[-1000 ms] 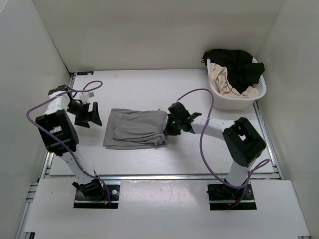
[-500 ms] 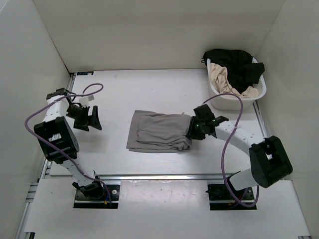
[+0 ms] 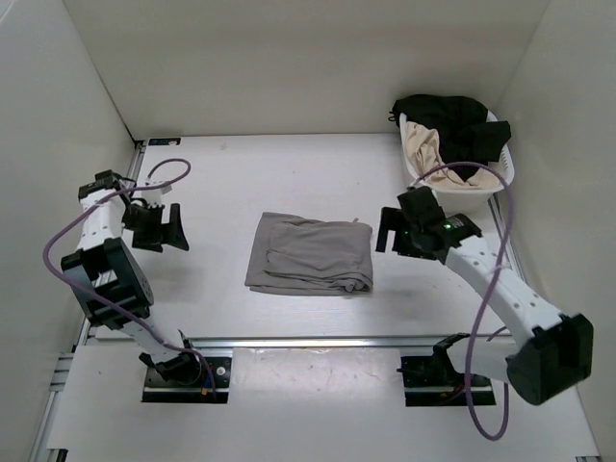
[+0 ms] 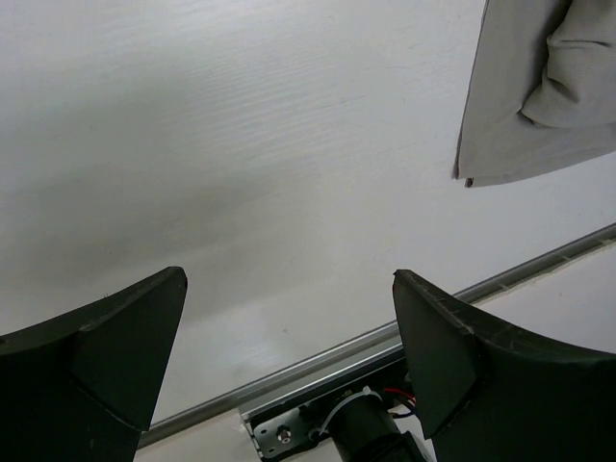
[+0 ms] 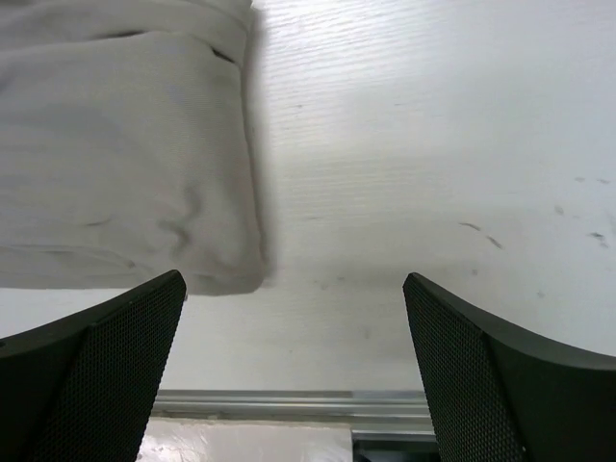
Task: Fold and stack the trousers
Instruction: Fold the trousers
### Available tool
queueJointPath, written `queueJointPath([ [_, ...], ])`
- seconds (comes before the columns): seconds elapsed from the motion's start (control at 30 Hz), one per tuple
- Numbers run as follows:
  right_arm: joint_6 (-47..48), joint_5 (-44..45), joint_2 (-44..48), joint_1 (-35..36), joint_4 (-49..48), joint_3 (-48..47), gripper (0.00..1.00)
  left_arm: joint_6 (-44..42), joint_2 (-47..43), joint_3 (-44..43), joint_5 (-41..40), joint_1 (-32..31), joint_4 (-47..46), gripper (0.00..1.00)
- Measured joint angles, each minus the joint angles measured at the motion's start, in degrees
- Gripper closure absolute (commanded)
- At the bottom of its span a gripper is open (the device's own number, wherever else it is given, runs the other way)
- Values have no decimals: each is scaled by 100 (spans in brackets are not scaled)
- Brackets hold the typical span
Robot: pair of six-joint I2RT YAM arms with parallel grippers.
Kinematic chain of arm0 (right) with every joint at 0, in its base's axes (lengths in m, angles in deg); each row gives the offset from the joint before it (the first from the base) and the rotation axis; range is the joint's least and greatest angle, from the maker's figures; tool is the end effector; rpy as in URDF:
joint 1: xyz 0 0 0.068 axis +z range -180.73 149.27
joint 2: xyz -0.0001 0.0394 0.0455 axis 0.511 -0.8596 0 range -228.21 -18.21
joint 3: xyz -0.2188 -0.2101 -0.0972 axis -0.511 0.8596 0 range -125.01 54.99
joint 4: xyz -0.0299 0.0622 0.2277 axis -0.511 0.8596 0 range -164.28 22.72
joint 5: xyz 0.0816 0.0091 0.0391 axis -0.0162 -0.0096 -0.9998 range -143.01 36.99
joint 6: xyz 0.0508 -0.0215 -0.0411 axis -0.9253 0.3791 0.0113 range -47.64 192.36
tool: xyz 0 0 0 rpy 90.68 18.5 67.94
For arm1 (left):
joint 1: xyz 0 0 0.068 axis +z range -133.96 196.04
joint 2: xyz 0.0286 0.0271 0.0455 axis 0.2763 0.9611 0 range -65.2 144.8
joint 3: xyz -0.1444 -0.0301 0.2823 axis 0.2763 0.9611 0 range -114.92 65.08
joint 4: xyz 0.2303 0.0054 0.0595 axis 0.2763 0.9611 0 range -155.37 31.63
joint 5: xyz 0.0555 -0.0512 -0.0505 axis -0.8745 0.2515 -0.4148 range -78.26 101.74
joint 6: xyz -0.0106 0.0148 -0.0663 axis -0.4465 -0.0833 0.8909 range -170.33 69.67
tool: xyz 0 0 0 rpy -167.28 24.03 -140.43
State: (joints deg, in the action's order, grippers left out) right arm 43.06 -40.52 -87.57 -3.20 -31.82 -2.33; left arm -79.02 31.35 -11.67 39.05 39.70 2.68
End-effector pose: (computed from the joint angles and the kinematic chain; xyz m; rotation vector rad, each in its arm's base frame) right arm 0.1939 0.0875 0.3129 0.1258 2.4918 0.1401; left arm 0.2732 0.0919 0.2812 0.1374 2.8351 -0.5955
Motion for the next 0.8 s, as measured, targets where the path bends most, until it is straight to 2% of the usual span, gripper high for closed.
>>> queueJointPath([
  [0.2, -11, 715, 942, -57, 1220, -470, 1, -2, -638, 457, -149, 168, -72, 0],
  [0.37, -87, 975, 1320, -72, 1875, -479, 1, -4, -1047, 739, -251, 225, -50, 0],
  [0.8, -186, 944, 1091, -79, 2105, -485, 1, -24, -1696, 804, -291, 225, 101, 0],
])
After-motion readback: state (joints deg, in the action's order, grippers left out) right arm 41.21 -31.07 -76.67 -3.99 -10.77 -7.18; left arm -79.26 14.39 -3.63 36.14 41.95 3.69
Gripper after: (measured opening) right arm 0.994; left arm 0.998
